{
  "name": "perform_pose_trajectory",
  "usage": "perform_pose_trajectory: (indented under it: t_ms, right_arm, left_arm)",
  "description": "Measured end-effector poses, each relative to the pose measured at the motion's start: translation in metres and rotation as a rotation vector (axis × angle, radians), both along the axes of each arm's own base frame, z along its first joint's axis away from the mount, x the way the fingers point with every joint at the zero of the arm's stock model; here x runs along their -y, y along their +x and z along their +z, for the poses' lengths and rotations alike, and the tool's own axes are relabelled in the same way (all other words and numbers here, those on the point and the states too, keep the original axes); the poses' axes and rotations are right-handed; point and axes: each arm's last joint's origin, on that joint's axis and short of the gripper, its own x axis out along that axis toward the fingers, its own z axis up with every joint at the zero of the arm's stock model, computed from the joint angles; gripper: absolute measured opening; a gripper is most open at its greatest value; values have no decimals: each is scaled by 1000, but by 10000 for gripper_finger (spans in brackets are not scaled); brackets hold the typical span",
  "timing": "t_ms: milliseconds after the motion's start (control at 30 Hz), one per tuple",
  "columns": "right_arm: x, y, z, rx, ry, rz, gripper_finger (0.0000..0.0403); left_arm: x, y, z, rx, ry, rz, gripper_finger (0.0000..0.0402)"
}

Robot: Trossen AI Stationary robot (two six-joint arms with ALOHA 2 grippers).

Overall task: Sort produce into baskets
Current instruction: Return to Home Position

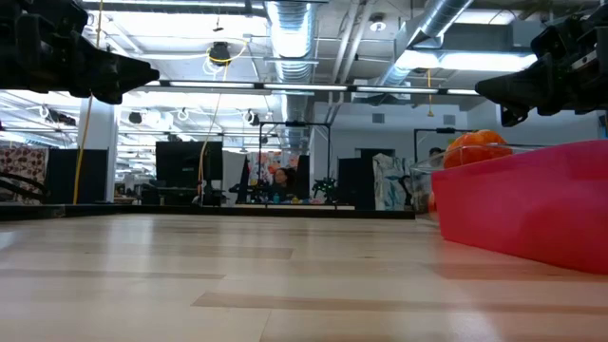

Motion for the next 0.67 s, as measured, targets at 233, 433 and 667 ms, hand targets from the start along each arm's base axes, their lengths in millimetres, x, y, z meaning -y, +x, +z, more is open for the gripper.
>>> perform_pose_trajectory:
  t_ms: [233, 433, 667]
  right_arm:
    - [0, 0, 0, 0, 0, 0, 43]
    - [0, 0, 0, 0, 0, 0, 43]
    - [0, 0, 0, 0, 0, 0, 43]
  left_arm:
    - [0, 0, 0, 0, 0, 0, 145]
    - [0, 0, 0, 0, 1, 0, 145]
    - [0, 0, 0, 0, 2, 0, 145]
